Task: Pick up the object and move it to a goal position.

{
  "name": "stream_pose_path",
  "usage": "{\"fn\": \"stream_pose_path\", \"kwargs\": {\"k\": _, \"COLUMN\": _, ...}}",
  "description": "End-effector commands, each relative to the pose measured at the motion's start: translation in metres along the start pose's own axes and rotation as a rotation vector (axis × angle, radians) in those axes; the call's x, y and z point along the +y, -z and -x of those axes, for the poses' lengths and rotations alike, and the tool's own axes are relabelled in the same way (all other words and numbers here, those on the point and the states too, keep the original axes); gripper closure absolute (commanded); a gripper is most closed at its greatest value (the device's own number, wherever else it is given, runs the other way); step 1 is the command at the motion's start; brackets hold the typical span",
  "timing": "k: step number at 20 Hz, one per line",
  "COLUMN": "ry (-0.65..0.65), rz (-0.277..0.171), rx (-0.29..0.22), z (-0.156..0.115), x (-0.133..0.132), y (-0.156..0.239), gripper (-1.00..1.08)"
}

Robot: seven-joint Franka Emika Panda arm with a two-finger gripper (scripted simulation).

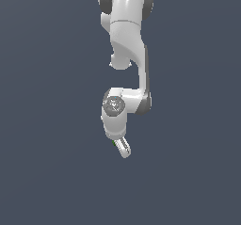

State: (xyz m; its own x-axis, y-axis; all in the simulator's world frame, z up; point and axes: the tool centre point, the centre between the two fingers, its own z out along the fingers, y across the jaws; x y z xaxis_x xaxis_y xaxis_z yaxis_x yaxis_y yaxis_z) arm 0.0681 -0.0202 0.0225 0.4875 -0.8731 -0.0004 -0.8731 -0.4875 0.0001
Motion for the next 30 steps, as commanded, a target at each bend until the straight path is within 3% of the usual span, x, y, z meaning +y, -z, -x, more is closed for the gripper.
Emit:
{"fn": "stream_pose_path", "kwargs": {"k": 1, "ry": 0.000, "rz": 0.000, "rx": 0.000, "z": 0.000, "x": 0.000, "y": 0.000, "gripper": 1.08}}
{"fn": "stream_pose_path", "kwargs": {"k": 8, "ry": 0.000, "rz": 0.000, "rx": 0.000, "z": 0.002, "x": -0.001, "y": 0.008, "gripper": 1.08}}
{"fn": "stream_pose_path", "kwargs": {"k": 14, "ry": 0.000, "rz": 0.000, "rx": 0.000, "z": 0.012, "x": -0.005, "y": 0.038, "gripper": 1.08}}
{"fn": "stream_pose_path", "kwargs": {"k": 30, "ry": -0.002, "rz": 0.000, "rx": 0.001, "z": 0.062, "x": -0.031, "y": 0.207, "gripper": 1.08}}
